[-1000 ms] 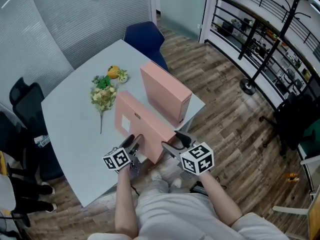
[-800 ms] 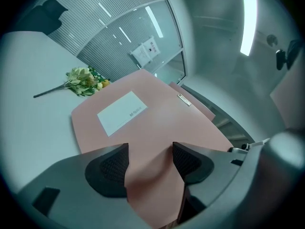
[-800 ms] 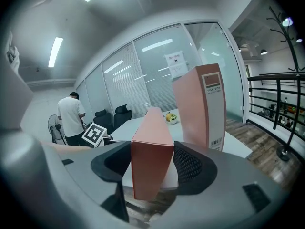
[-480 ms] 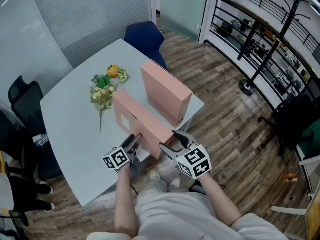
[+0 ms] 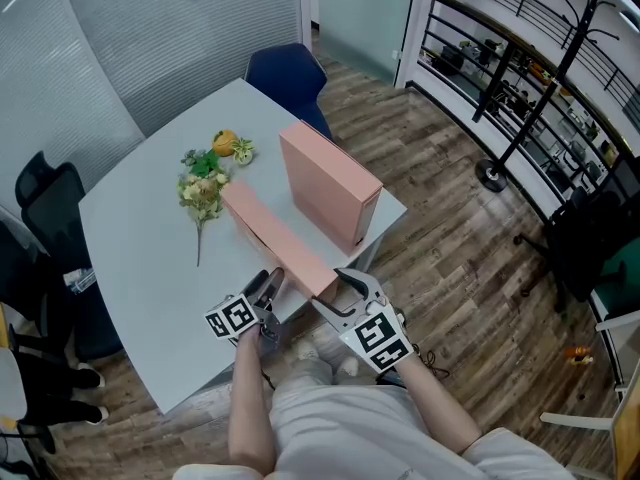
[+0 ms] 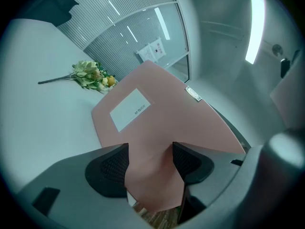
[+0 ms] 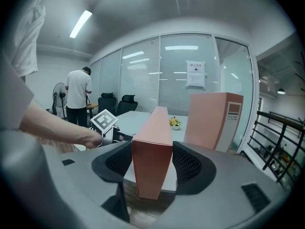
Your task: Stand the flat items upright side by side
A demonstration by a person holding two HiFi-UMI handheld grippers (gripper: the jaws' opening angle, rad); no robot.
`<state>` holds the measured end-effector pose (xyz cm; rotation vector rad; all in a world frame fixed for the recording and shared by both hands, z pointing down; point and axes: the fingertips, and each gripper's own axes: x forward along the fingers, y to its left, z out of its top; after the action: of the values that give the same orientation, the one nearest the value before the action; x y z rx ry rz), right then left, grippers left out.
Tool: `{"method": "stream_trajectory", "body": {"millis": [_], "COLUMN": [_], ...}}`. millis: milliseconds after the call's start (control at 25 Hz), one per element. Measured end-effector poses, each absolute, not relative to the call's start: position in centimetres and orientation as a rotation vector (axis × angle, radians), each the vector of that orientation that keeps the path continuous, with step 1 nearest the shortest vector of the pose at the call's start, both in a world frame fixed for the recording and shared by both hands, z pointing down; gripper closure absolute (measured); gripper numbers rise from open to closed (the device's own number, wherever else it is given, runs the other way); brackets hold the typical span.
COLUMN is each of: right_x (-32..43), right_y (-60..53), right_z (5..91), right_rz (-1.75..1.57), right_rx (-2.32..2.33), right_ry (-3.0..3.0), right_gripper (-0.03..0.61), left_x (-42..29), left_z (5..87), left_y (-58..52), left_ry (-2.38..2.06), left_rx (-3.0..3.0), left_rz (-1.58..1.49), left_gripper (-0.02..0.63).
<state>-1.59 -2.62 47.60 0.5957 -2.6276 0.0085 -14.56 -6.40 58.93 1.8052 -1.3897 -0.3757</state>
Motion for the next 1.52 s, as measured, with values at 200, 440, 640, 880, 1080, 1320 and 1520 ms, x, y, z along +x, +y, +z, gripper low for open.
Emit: {"method": "stream_trajectory", "body": {"millis": [200, 440, 640, 880, 1080, 1320, 1520], "right_x": [-1.6, -1.3, -0.9, 0.2, 0.0, -3.2, -7.0], "right_y": [-2.3, -2.0, -2.2, -2.3, -3.5, -4.8, -5.9], "right_z": [47.8, 47.4, 46.6, 44.0, 41.5, 39.2, 40.0], "right_rz": [-0.023, -0.037, 0.037, 0.043, 0.081, 0.09, 0.116], "right_rx": [0.602, 0.598, 0.61, 0.623, 0.644, 0.594, 0.503], "right_ry": [-2.615, -2.62, -2.653, -2.68, -2.733, -2.735, -2.633], "right_gripper": [0.299, 0.298, 0.296, 0.295, 0.295, 0.295, 0.278], "left_x": [-14.3, -13.6, -14.0, -14.0, -14.3, -16.2, -16.6], "left_z": [59.4, 59.2, 58.2, 55.8, 54.9, 55.4, 55.1], "left_y": [-6.2, -5.5, -5.3, -6.0, -6.7, -6.5, -6.4], "left_ry": [-1.374, -1.331, -1.337, -1.395, -1.386, -1.352, -1.266], "left_rx": [1.784, 1.788, 1.797, 1.835, 1.857, 1.858, 1.894], "left_rz": [-0.384, -0.387, -0.411, -0.42, -0.44, -0.412, -0.407], "left_gripper": [0.337, 0.337, 0.337, 0.342, 0.342, 0.342, 0.342]}}
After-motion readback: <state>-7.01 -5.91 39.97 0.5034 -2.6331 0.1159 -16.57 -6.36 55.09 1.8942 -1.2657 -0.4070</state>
